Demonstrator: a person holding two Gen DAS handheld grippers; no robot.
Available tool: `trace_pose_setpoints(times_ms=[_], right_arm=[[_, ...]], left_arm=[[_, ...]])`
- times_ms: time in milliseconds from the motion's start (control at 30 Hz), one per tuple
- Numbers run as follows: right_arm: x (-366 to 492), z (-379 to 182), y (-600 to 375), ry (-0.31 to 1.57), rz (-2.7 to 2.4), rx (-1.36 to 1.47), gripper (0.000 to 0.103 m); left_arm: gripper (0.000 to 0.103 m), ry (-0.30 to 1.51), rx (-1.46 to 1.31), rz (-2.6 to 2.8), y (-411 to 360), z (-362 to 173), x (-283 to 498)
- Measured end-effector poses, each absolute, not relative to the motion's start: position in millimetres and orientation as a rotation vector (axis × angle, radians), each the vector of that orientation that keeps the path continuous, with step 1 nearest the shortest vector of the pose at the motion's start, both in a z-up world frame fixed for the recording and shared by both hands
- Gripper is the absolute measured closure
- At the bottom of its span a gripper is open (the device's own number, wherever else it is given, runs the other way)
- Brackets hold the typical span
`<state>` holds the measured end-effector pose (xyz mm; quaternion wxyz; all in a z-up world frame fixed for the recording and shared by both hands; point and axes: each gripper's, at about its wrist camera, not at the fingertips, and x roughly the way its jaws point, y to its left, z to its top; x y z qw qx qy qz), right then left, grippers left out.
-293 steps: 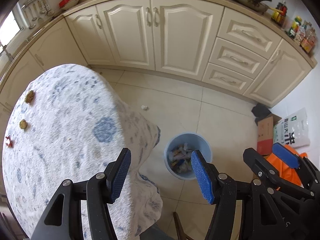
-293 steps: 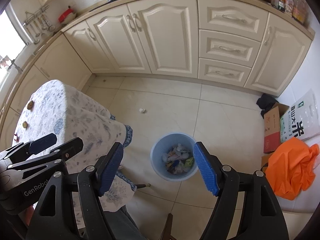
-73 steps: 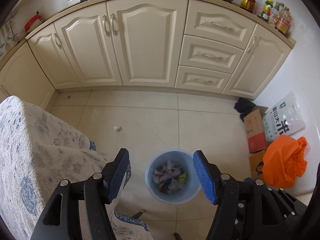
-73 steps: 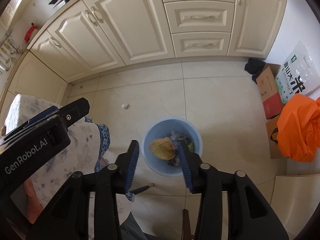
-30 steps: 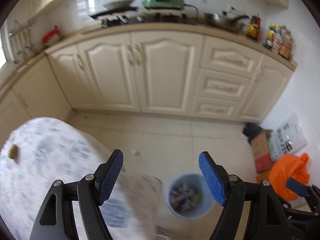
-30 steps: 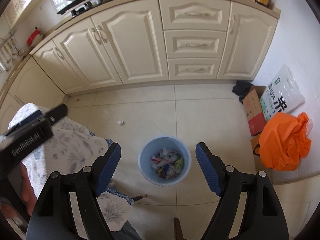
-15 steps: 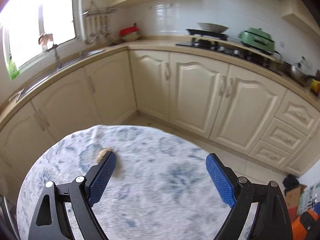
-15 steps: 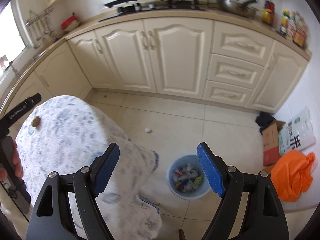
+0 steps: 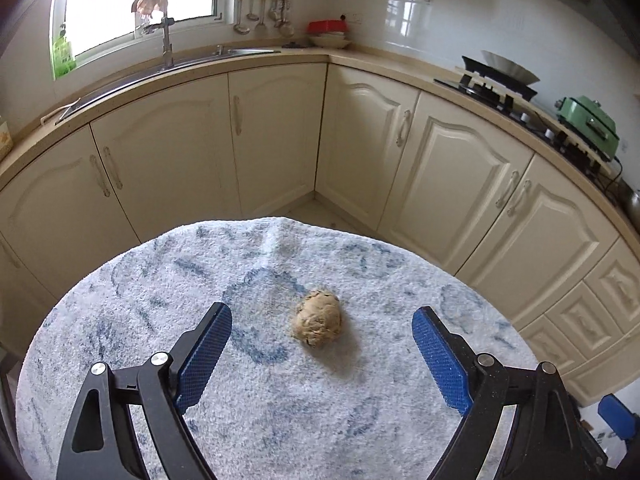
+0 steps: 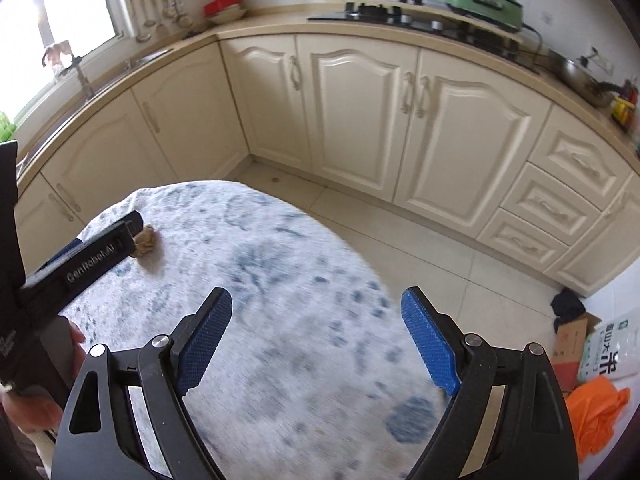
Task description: Collect trash
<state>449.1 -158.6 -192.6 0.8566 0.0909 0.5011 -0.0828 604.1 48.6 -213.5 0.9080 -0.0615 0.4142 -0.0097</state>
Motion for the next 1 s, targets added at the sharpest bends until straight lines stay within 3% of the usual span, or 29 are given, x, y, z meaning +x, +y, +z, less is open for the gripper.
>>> trace_pose_setpoints(times_ms=[233, 300, 400, 433, 500, 1000], right_arm=[[468.9, -231.1, -132.1, 1.082, -0.115, 0.174, 0.015], [471.0, -236.9, -131.9, 1.086, -0.108, 0.184, 0.015], [469.9, -239.2, -137.1, 1.098, -0.075, 0.226, 0.015], [468.1, -238.9, -140.2, 1.095, -0.068, 0.242, 0.015], [465.9, -237.3, -145.6, 1.085, -0.073, 0.253, 0.015], [425.2, -218.1, -176.0, 1.08, -0.099, 0.246, 0.015]], left_arm=[[0.017, 0.93, -0.262, -0.016, 60.2, -259.2, 649.7], [0.023, 0.912, -0.255, 0.017, 60.5, -265.1, 655.2], [0.038, 0.892, -0.173, 0.046, 52.0, -269.2, 658.6], [0.056, 0.891, -0.156, 0.039, 48.8, -269.2, 659.6], [0.077, 0.885, -0.158, -0.006, 44.2, -268.8, 658.6], [0.077, 0.824, -0.045, 0.02, 18.1, -242.7, 576.2]])
